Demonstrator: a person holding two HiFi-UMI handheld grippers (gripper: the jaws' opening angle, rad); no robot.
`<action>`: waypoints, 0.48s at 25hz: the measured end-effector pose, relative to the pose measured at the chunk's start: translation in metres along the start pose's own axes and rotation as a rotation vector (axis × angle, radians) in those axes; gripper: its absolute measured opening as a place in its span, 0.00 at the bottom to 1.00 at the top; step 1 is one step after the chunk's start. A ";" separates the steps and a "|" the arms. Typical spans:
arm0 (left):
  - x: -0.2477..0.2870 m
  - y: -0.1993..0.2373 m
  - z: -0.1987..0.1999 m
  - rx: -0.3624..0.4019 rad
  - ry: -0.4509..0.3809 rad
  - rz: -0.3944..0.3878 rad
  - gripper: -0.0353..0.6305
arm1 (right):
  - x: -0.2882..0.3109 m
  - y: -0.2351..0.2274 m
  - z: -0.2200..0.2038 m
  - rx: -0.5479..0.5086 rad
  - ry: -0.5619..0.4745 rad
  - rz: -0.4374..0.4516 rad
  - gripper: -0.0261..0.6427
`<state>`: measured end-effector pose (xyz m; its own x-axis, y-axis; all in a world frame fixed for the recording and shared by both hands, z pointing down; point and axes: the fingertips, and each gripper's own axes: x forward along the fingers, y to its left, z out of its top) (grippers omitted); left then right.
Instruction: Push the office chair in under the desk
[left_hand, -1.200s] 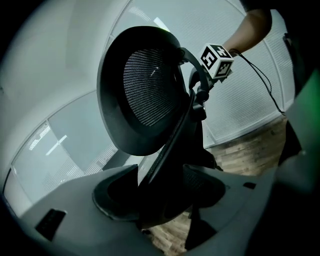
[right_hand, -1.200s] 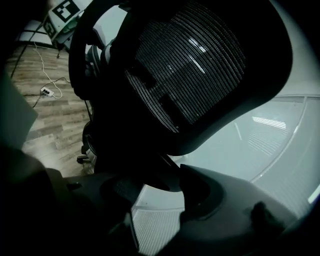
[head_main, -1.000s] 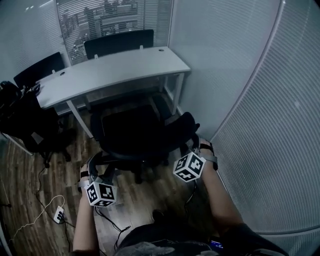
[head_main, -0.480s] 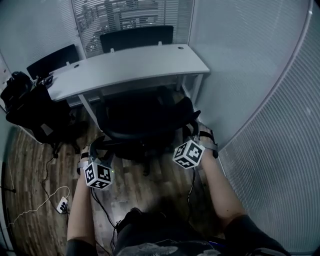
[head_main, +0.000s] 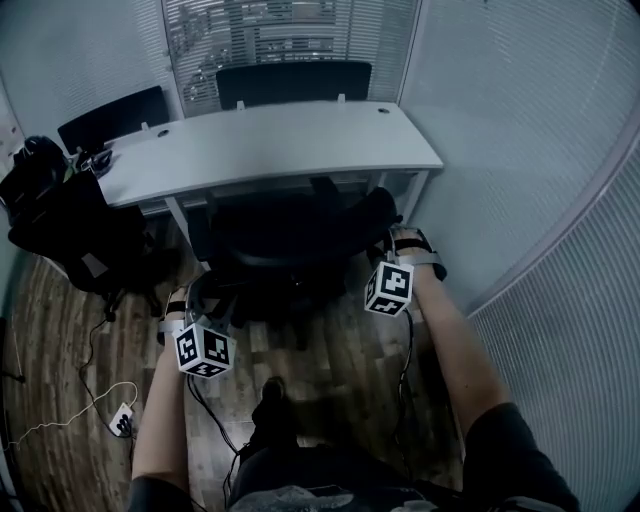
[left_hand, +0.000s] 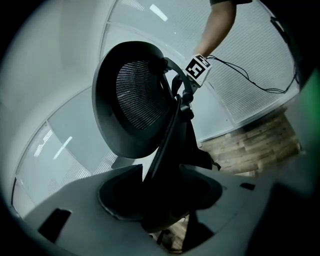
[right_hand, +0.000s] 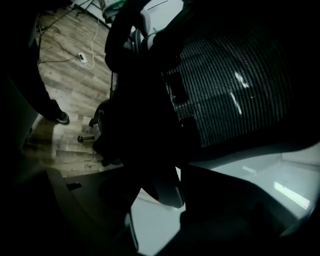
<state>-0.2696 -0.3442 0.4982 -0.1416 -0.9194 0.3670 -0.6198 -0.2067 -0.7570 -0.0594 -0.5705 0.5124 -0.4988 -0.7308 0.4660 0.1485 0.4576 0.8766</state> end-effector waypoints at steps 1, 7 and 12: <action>0.007 0.007 -0.003 -0.004 0.000 0.001 0.40 | 0.014 -0.006 0.005 -0.023 0.002 0.009 0.38; 0.044 0.046 -0.031 -0.017 0.023 0.026 0.40 | 0.082 -0.035 0.038 -0.005 0.020 0.090 0.37; 0.062 0.056 -0.025 -0.014 -0.046 -0.035 0.36 | 0.121 -0.052 0.035 -0.112 0.190 0.157 0.34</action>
<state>-0.3329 -0.4040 0.4918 -0.0843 -0.9259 0.3682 -0.6343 -0.2351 -0.7365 -0.1573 -0.6649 0.5185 -0.2944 -0.7423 0.6020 0.3104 0.5215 0.7948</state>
